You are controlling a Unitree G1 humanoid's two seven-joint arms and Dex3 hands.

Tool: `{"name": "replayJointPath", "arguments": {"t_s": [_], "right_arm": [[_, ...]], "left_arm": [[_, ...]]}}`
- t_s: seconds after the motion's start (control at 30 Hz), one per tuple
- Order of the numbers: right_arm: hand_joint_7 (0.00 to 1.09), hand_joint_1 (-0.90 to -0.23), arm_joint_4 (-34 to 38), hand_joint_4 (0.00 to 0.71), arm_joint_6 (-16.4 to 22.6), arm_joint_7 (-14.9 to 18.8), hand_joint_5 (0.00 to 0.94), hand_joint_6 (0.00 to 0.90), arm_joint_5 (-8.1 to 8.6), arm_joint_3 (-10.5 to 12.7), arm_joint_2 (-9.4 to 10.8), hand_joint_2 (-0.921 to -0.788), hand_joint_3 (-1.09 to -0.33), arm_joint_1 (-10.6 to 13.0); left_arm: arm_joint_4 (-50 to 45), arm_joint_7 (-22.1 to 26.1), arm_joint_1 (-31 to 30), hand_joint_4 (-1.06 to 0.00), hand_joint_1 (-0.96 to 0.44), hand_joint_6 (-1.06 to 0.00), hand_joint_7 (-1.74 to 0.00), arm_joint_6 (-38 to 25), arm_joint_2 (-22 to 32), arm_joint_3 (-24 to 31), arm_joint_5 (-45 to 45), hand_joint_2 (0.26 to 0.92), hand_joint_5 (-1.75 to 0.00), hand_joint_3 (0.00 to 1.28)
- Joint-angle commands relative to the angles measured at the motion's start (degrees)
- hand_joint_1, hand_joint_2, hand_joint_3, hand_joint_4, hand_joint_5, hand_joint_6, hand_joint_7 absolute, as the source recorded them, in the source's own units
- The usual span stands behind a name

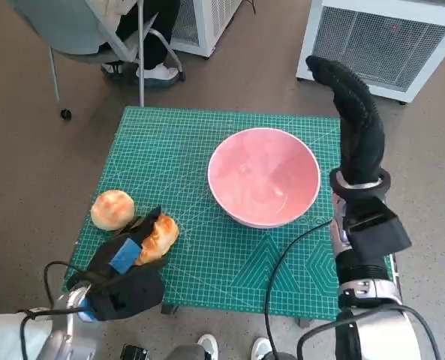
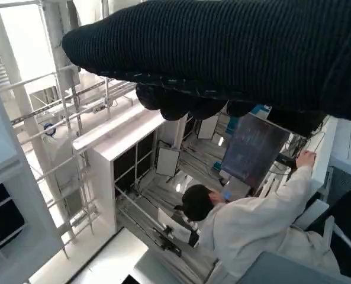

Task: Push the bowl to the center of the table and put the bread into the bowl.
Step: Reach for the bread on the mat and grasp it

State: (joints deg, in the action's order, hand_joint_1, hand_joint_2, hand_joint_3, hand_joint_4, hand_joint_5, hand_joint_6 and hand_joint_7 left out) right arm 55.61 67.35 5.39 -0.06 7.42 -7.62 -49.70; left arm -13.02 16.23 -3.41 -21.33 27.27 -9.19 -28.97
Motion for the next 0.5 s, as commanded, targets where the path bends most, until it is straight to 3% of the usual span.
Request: {"name": "replayJointPath", "arguments": {"t_s": [0.03,0.2,0.23,0.27,0.3,0.33,0.43,0.5], "right_arm": [[0.38,-0.561,-0.22,0.390,-0.14,0.06,0.004,0.188,0.53,-0.18,0.38,-0.921,-0.786,1.73],[0.37,-0.564,-0.63,0.391,0.03,-0.12,0.004,0.189,0.34,-0.25,0.41,-0.921,-0.784,2.10],[0.37,-0.564,-0.71,0.391,0.06,-0.13,0.004,0.189,0.36,-0.25,0.41,-0.921,-0.784,2.16],[0.37,-0.566,-0.77,0.391,0.11,-0.06,0.004,0.190,0.48,-0.25,0.43,-0.921,-0.783,2.24],[0.37,-0.568,-0.82,0.391,0.14,-0.02,0.003,0.191,0.55,-0.25,0.45,-0.921,-0.781,2.31],[0.37,-0.569,-0.85,0.391,0.20,0.06,0.003,0.192,0.65,-0.25,0.46,-0.921,-0.780,2.37],[0.37,-0.575,-0.85,0.391,0.41,0.10,0.003,0.193,0.75,-0.24,0.49,-0.921,-0.777,2.55],[0.37,-0.577,-0.77,0.392,0.54,0.16,0.003,0.194,0.84,-0.24,0.53,-0.921,-0.776,2.62]], "left_arm": [[4.87,-1.40,-0.23,-0.55,-0.16,-0.46,-0.05,0.98,-1.08,-0.99,0.07,0.921,-0.03,0.16],[8.52,-4.32,0.41,-0.76,-0.04,-0.65,-0.11,4.64,-1.28,-0.27,0.63,0.921,-0.09,0.14],[9.09,-4.85,0.50,-0.76,-0.04,-0.65,-0.11,5.33,-1.31,-0.10,0.77,0.921,-0.09,0.14],[9.80,-5.55,0.63,-0.71,-0.03,-0.57,-0.57,6.16,-1.38,0.10,0.91,0.921,-0.49,0.16],[10.34,-6.06,0.73,-0.66,-0.02,-0.52,-0.87,6.82,-1.43,0.24,1.01,0.921,-0.76,0.18],[10.90,-6.63,0.81,-0.64,-0.01,-0.48,-1.06,7.64,-1.53,0.45,1.24,0.921,-0.93,0.18],[11.70,-7.73,0.77,-0.63,0.00,-0.47,-1.27,9.76,-1.85,1.16,2.21,0.921,-1.09,0.17],[11.41,-8.10,0.45,-0.64,0.00,-0.47,-1.31,10.88,-2.12,1.65,3.03,0.921,-1.13,0.16]]}}
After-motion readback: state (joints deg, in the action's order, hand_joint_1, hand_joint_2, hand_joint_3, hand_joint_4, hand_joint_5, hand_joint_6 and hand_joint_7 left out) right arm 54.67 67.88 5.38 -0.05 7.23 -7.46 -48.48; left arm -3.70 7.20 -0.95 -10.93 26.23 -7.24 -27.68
